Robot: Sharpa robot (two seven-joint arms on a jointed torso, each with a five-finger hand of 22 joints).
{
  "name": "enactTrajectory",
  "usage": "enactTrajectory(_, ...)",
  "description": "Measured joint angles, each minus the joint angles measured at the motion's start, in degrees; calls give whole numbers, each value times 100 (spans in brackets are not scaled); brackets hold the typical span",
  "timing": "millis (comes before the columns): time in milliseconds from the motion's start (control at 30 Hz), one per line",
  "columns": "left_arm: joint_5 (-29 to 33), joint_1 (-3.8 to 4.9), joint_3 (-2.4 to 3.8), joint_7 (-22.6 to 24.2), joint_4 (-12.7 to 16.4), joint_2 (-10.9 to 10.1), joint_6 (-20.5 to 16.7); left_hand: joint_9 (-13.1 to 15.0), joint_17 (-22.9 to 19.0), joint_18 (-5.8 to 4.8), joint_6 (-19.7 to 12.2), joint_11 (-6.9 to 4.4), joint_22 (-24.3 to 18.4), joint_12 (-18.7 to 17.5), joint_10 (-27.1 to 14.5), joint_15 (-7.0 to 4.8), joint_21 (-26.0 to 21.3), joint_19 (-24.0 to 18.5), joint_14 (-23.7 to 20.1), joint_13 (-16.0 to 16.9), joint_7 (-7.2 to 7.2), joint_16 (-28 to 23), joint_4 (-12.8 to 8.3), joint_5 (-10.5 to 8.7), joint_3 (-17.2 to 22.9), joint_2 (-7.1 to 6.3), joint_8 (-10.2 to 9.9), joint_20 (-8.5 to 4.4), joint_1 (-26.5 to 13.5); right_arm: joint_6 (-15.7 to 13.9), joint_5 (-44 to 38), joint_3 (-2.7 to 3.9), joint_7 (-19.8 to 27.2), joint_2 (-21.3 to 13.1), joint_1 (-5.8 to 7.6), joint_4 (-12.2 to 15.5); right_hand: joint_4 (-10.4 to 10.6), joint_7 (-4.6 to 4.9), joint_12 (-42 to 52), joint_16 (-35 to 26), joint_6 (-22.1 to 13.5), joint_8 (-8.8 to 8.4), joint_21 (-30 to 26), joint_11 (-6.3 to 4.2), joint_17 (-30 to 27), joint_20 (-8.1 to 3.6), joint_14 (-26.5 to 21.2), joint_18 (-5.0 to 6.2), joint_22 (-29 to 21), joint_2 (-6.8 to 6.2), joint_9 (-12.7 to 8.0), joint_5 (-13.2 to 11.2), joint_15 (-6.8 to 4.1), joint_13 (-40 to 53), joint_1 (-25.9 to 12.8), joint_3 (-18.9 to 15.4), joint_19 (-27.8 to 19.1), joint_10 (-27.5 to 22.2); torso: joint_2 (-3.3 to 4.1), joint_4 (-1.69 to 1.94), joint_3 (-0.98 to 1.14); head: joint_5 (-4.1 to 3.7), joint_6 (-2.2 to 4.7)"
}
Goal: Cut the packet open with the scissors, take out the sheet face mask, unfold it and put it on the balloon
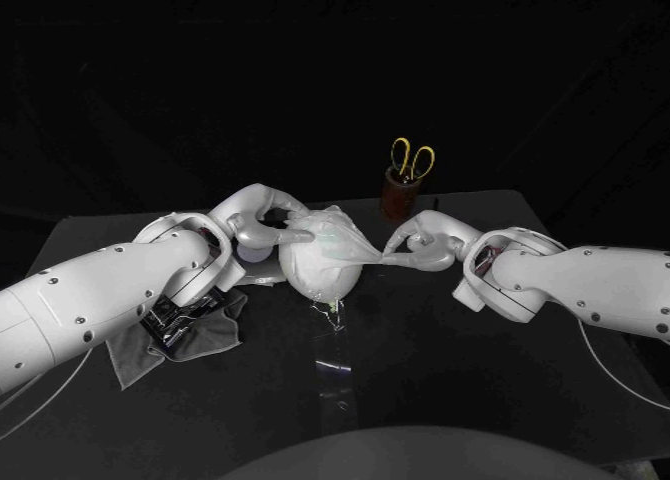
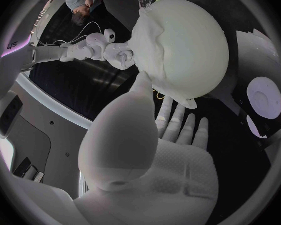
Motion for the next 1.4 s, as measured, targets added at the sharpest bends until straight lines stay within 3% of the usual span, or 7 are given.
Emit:
enactTrajectory(167,2,0,-1,-3,-2,3,2,0,0,0,0,0,0,0,0,0,0,0,0,0,0,0,0,0,0,0,0,0,0,-21,-20,-3,-1,39,0,-43,-53,15,-101,-6,-83,19,-4,0,0,0,0,0,1,-144,46,2,0,1,-119,-58,0,0,0,4,-2,-1,-1)
enactTrajectory(200,2,0,-1,-3,-3,3,2,0,0,0,0,0,0,0,0,0,0,0,0,0,0,0,0,0,0,0,0,0,0,-28,-20,-5,-2,45,0,-50,-35,87,-232,2,-245,-66,-4,43,0,1,-5,0,1,-227,147,9,17,1,-169,-124,-1,-9,0,5,-2,-2,-1)
enactTrajectory(333,6,0,-2,-4,-4,-4,1,-1,0,0,0,0,0,0,0,0,0,0,0,0,0,0,0,0,0,0,0,0,0,-61,-20,-12,-27,52,-1,-85,-9,386,-667,6,-851,-567,-125,290,-1,78,6,0,2,-585,-64,16,236,1,-289,-362,-8,-12,0,5,-3,4,-1)
enactTrajectory(467,20,0,-2,0,-4,-22,-5,2,0,0,0,0,-6,0,0,-2,0,0,2,0,0,0,0,0,0,0,0,0,0,-70,-20,-20,-83,38,-2,-119,-63,500,-938,6,-1138,-786,-240,379,-4,206,-1,0,2,-731,-155,16,326,1,-258,-522,4,11,0,3,-4,7,-4)
enactTrajectory(933,158,-10,-7,86,55,-113,-58,5,0,0,0,-21,-5,0,21,-26,0,0,67,0,0,0,0,0,0,0,0,0,0,-84,-39,-42,-268,-73,-73,-131,-77,537,-951,2,-1080,-792,-248,399,-4,260,20,0,-1,-757,-148,15,347,-3,-227,-619,-6,-9,-1,-8,-1,-28,-8)
enactTrajectory(1167,519,-30,-2,378,283,-303,-193,21,23,0,52,31,-5,0,156,20,0,105,186,12,11,0,-24,0,56,24,0,1,102,-327,282,-45,-202,-116,-129,-2,-28,493,-751,0,-861,-758,-104,399,0,288,19,0,-2,-474,-141,15,347,-1,-134,-600,4,-9,-1,-8,-1,-46,4)
enactTrajectory(1400,1237,-32,16,764,699,-690,-278,21,50,-1,93,37,3,34,358,82,0,223,348,27,10,0,-40,0,104,57,1,12,186,-648,809,-45,11,-158,-181,211,11,461,-650,3,-767,-758,-65,399,0,288,19,0,0,-403,-150,15,347,2,-148,-562,3,-9,-1,-2,-1,-51,-2)
